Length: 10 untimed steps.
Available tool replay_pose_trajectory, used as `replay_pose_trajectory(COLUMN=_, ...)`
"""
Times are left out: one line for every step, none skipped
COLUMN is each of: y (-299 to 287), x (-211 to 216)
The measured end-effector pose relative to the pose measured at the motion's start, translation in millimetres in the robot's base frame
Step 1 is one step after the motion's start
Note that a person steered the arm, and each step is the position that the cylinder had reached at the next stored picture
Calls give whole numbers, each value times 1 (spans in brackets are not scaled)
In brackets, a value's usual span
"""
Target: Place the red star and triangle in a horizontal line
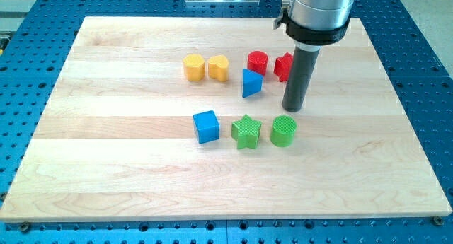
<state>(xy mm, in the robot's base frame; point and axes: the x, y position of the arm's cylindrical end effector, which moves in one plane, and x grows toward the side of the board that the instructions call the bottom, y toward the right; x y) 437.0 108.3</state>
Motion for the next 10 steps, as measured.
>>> replay_pose_trajectory(y=-22, x=-28)
replay_pose_trajectory(y=-41, x=-41)
replay_pose_trajectory(y=-59, x=-44)
replay_pose_trajectory(y=-77, x=-48)
replay_pose_trajectory(y=-100, x=-50)
replay_pose_trajectory(y=-120, x=-50)
replay_pose_trajectory(y=-146, x=-50)
replay_pose_trajectory(y=-179, x=-50)
replay_pose_trajectory(y=-209, x=-50)
replay_pose_trajectory(y=-233, x=-50)
